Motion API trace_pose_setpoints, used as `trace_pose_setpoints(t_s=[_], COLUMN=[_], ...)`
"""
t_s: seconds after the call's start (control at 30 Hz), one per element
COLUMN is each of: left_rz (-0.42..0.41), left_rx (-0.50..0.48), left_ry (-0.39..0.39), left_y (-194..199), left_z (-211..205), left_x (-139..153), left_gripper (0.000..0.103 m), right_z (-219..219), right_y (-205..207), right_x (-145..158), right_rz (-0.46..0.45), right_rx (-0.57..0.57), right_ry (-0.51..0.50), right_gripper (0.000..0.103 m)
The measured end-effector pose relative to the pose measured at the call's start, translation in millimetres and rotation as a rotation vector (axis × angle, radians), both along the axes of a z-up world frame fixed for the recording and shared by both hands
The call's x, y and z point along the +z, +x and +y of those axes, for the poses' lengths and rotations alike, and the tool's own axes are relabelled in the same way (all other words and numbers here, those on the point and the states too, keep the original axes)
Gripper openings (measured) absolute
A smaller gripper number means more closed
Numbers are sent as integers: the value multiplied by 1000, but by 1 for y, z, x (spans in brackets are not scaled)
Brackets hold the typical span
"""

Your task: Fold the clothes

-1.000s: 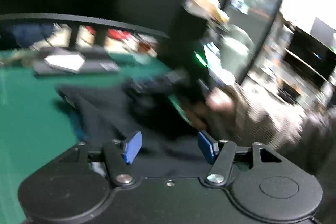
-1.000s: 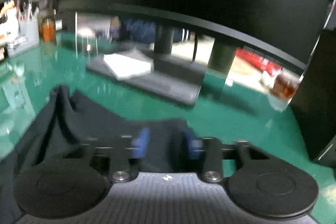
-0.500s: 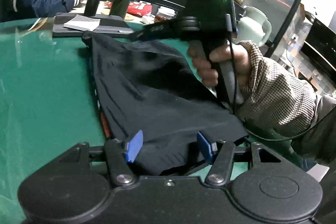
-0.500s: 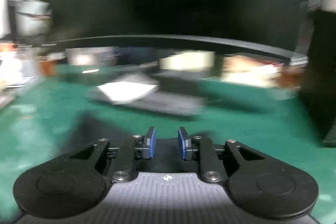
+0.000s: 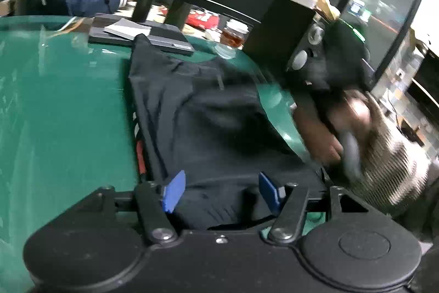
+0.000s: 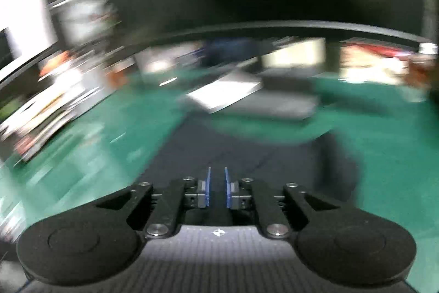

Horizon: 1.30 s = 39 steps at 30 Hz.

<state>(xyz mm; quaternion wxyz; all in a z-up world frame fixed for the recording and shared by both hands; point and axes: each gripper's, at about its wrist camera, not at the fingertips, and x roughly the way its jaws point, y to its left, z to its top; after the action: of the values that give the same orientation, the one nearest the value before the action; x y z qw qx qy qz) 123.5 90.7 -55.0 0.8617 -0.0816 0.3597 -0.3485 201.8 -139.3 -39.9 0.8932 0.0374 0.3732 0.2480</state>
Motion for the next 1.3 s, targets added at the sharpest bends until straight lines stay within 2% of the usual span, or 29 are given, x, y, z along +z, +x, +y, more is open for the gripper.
trace_pose_setpoints(t_s=[0.03,0.07,0.13,0.17,0.2,0.3,0.4,0.47,0.5,0.57,0.6,0.63,0.7,0.77,0.87,0.9,1.0,1.07,1.13,1.23,1.3], left_rz=[-8,-18,-25,-19,-16,-57,-48,-38,-32,-40,-29,-19,-4,-8,-23,-28,11,4,14,-96,-156], left_rx=[6,11,10,17,25,70,73,47,39,39,26,18,8,-2,3,11,12,-40,-82,-57,-19], left_ry=[6,11,15,19,19,-39,-56,-18,3,45,41,34,21,11,-41,-55,0,8,22,73,92], left_y=[-2,-3,-4,-3,-3,-5,-1,1,1,-3,-6,-10,-20,-32,-36,-36,-31,-40,-48,-49,-38], left_z=[-1,-3,-3,-3,-1,13,11,0,-4,-9,-8,-7,-5,-6,-7,-8,-19,-22,-28,-40,-50], left_x=[0,0,0,2,4,17,17,11,8,2,2,2,3,8,13,14,3,3,10,33,45], left_gripper=[59,59,59,59,59,67,69,69,69,68,68,68,68,70,82,85,84,83,84,86,87], right_z=[-2,-11,-37,-46,-46,-44,-36,-33,-29,-26,-25,-28,-33,-33,-27,-24,-22,-33,-48,-65,-69], right_y=[-6,-8,-2,-4,-21,-76,-121,-139,-144,-152,-154,-158,-162,-176,-190,-193,-199,-207,-213,-224,-228], right_x=[-5,-5,-2,2,9,29,31,24,17,13,15,17,20,29,37,33,18,18,21,27,34], right_rz=[30,4,-30,-30,-53,-124,-118,-79,-65,-128,-137,-137,-111,-133,-210,-196,-167,-171,-147,-143,-175], right_rx=[13,-23,-210,-275,-258,-185,-127,-96,-95,-91,-95,-116,-122,-139,-106,-92,-77,-100,-143,-211,-258], right_ry=[-19,-30,-104,-125,-127,-141,-126,-121,-156,-219,-238,-270,-271,-265,-217,-216,-230,-226,-213,-207,-177], right_gripper=[3,3,2,6,12,11,11,11,11,11,11,17,24,24,24,24,24,26,32,32,31])
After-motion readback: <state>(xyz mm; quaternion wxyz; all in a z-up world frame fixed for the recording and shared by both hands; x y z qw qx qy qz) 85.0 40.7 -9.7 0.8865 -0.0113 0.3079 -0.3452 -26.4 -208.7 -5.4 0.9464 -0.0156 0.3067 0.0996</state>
